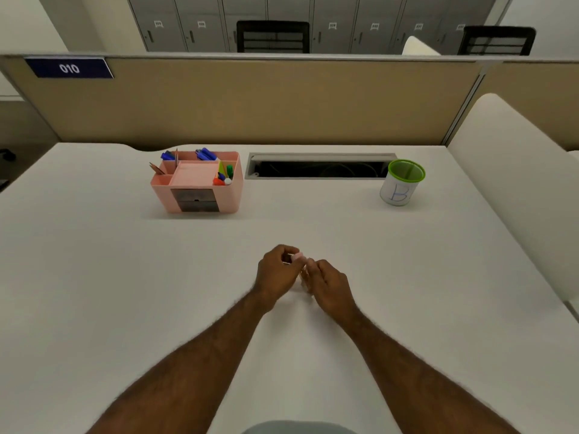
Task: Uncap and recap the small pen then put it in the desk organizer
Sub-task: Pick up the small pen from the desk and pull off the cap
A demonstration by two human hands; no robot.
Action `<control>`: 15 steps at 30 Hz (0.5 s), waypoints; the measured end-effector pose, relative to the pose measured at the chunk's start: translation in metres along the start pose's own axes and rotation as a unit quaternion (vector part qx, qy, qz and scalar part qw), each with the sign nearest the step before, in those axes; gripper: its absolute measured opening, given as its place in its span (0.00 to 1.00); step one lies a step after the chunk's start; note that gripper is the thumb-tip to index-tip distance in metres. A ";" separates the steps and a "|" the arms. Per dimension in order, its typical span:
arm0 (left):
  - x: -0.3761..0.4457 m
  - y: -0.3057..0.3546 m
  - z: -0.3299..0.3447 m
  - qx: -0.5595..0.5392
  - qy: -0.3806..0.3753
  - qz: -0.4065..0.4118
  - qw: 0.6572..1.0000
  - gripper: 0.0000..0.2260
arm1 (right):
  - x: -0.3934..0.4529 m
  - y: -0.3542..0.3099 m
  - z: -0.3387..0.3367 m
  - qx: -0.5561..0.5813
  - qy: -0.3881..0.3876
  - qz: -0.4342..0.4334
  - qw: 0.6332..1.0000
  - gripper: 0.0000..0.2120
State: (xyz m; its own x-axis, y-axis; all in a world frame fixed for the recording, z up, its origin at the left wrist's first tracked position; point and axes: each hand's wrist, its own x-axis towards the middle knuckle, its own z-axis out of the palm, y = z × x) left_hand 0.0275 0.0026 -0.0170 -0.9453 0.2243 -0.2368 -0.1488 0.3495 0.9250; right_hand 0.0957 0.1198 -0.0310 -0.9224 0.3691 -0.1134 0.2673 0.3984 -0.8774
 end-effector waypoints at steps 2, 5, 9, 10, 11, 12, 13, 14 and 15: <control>-0.003 -0.001 -0.003 -0.069 0.004 -0.017 0.997 0.09 | -0.003 -0.010 0.001 0.044 -0.062 0.039 0.996 0.24; -0.005 0.003 -0.010 -0.130 0.010 -0.029 0.991 0.10 | -0.003 -0.023 0.002 0.051 -0.111 0.059 0.991 0.23; -0.002 0.006 -0.016 -0.192 0.022 -0.057 0.979 0.09 | -0.002 -0.027 0.006 0.011 -0.109 0.019 0.994 0.19; -0.002 0.007 -0.016 -0.192 0.031 -0.054 0.979 0.09 | -0.002 -0.027 0.008 0.008 -0.089 0.015 0.996 0.18; -0.002 0.009 -0.016 -0.190 0.040 -0.051 0.980 0.08 | -0.002 -0.028 0.009 0.008 -0.071 0.012 0.997 0.17; -0.002 0.010 -0.015 -0.193 0.049 -0.051 0.979 0.07 | -0.002 -0.029 0.010 0.008 -0.056 0.009 0.998 0.16; -0.001 0.012 -0.015 -0.201 0.053 -0.054 0.977 0.06 | -0.002 -0.030 0.011 0.005 -0.047 0.006 0.999 0.17; -0.001 0.013 -0.014 -0.216 0.053 -0.062 0.973 0.04 | -0.001 -0.030 0.012 0.003 -0.043 0.006 0.999 0.17; -0.001 0.015 -0.014 -0.234 0.050 -0.071 0.968 0.03 | -0.001 -0.031 0.012 0.004 -0.041 0.008 0.999 0.17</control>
State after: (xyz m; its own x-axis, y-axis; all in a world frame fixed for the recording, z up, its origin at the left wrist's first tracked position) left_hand 0.0219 -0.0048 0.0012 -0.9254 0.1071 -0.3637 -0.3730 -0.0860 0.9238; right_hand 0.0849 0.0966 -0.0093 -0.9379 0.3051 -0.1654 0.2804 0.3854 -0.8791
